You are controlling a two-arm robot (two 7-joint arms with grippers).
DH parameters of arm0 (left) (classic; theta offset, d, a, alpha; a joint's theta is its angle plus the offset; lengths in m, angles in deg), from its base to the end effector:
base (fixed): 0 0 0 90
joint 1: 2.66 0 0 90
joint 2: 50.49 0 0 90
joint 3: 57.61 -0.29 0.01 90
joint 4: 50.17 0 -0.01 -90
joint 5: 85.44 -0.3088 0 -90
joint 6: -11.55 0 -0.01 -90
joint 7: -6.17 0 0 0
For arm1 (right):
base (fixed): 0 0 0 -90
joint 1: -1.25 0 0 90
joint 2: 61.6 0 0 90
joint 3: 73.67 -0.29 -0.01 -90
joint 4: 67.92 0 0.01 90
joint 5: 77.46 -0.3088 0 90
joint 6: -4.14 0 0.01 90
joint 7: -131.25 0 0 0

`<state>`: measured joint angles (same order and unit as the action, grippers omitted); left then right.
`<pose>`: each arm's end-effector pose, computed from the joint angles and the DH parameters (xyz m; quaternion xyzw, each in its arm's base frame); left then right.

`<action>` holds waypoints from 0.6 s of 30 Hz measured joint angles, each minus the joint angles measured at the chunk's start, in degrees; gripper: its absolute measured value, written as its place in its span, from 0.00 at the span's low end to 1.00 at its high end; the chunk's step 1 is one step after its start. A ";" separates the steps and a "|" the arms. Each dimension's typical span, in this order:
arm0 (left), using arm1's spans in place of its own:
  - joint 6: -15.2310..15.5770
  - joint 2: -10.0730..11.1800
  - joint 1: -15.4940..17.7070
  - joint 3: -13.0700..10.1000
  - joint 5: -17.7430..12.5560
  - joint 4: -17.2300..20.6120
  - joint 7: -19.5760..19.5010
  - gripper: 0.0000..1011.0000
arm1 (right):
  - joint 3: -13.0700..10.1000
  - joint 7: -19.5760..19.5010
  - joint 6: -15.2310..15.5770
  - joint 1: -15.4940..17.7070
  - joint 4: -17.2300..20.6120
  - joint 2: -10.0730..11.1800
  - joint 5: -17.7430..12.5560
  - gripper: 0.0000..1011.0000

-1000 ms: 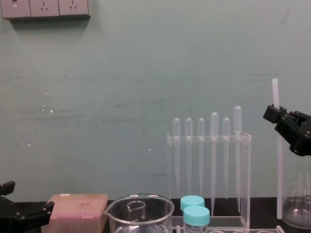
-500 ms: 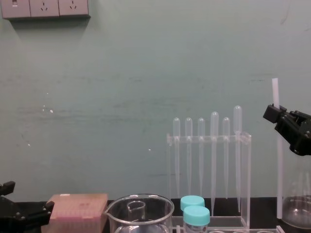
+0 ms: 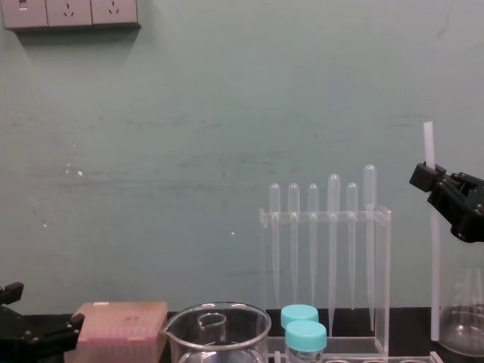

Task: Pick up the stirring rod with one hand, then place it down.

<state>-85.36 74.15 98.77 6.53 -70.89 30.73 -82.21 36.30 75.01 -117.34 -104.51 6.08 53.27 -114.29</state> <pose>0.3581 0.0827 -0.3023 0.1414 -0.1324 0.5799 0.7913 0.3908 -0.0667 -0.2963 0.1719 -0.1362 -0.4008 0.8895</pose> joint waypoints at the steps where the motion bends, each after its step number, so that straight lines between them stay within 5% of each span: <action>1: 0.00 0.00 0.00 0.00 0.00 0.00 0.00 0.99 | 0.00 0.00 0.00 0.00 0.00 0.00 0.00 0.07; 18: 0.00 0.00 0.00 0.00 0.00 0.00 0.00 0.99 | 0.00 0.00 0.00 0.00 0.00 0.00 0.00 0.07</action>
<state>-85.36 74.15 98.77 6.53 -70.89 30.73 -82.21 36.30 75.01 -117.34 -104.51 6.08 53.28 -114.29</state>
